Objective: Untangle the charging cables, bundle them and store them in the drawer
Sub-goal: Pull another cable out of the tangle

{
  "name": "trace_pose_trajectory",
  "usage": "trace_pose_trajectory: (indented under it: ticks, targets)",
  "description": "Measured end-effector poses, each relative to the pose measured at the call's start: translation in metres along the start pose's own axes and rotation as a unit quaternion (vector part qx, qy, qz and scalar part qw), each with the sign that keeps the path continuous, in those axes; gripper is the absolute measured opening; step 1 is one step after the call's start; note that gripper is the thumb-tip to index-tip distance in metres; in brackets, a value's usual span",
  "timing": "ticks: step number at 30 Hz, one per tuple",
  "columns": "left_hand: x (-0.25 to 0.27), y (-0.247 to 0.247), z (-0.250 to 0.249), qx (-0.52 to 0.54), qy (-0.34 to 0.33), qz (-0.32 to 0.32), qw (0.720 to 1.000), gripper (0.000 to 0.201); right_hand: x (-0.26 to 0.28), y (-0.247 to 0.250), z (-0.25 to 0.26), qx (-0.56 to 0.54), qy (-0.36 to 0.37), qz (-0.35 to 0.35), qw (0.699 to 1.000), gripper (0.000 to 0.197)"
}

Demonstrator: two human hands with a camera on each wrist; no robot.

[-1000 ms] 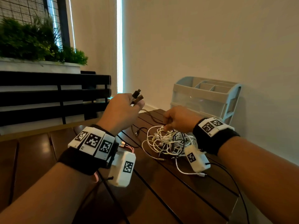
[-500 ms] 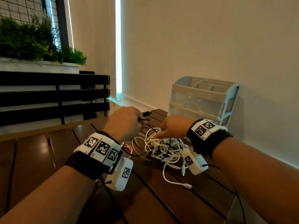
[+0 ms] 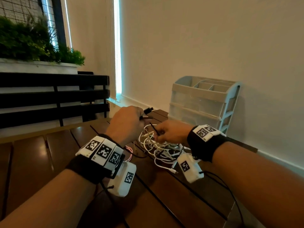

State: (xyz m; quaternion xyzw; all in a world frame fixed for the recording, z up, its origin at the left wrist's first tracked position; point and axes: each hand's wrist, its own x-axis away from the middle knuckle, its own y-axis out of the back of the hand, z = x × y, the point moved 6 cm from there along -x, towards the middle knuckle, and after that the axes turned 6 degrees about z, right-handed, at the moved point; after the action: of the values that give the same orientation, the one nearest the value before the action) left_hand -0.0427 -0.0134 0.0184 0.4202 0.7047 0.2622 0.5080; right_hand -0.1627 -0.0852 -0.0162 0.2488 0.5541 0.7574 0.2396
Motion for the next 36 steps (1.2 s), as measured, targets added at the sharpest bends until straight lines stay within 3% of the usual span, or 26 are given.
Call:
trace_pose_trajectory:
  ticks: [2,4,7,9,14,18,20,21,23,25,27,28,29,32,34,36]
  targets:
    - [0.0,0.006,0.0,0.003,-0.004,-0.01,1.0,0.019,-0.002,0.001,-0.014,-0.011,-0.046,0.013,0.999,0.01]
    - [0.0,0.012,0.002,0.01,0.0,-0.016,1.0,0.021,-0.006,0.013,-0.022,0.05,-0.079,-0.023,0.995,0.016]
    - [-0.002,0.021,0.005,0.034,0.008,-0.035,0.999,0.022,-0.003,0.046,-0.021,0.117,-0.084,-0.191,0.971,0.006]
    - [-0.003,0.026,0.006,0.05,0.013,-0.049,0.998,0.022,0.002,0.053,-0.013,0.145,-0.057,-0.236,0.959,0.007]
    - [-0.002,0.023,0.011,0.045,0.038,-0.028,0.998,0.026,-0.005,0.016,-0.015,0.169,-0.101,-0.131,0.972,0.024]
    - [-0.003,0.03,0.009,0.054,0.033,-0.037,0.997,0.026,-0.012,0.001,-0.025,0.151,-0.129,-0.006,0.98,0.023]
    - [-0.002,0.035,0.013,0.06,0.039,-0.042,0.997,0.026,-0.009,0.008,-0.026,0.125,-0.119,-0.01,0.985,0.023]
    - [-0.003,0.035,0.015,0.058,0.043,-0.038,0.997,0.026,-0.008,0.018,-0.03,0.113,-0.122,-0.046,0.985,0.023]
    - [-0.003,0.029,0.017,0.045,0.054,-0.017,0.997,0.025,-0.004,0.042,-0.043,0.003,-0.134,-0.183,0.974,0.018]
    - [-0.005,0.023,0.019,0.034,0.065,-0.005,0.997,0.024,0.003,0.055,-0.055,-0.205,-0.116,-0.29,0.928,0.006]
    - [-0.006,0.023,0.024,0.029,0.076,-0.009,0.997,0.027,0.005,0.054,-0.061,-0.4,-0.064,-0.297,0.865,0.018]
    - [-0.006,0.025,0.028,0.029,0.083,-0.013,0.996,0.028,0.006,0.05,-0.061,-0.45,-0.041,-0.274,0.849,0.02]
    - [-0.007,0.028,0.032,0.034,0.092,-0.018,0.995,0.029,0.007,0.048,-0.062,-0.442,-0.031,-0.256,0.859,0.019]
    - [-0.006,0.035,0.043,0.06,0.115,-0.021,0.991,0.028,0.004,0.042,-0.065,-0.178,-0.081,-0.181,0.964,0.02]
    - [-0.006,0.037,0.047,0.037,0.121,-0.026,0.992,0.029,0.002,0.037,-0.067,-0.124,-0.094,-0.139,0.978,0.018]
    - [-0.006,0.04,0.056,0.011,0.139,-0.035,0.99,0.027,0.006,0.036,-0.067,-0.257,-0.06,-0.129,0.956,0.014]
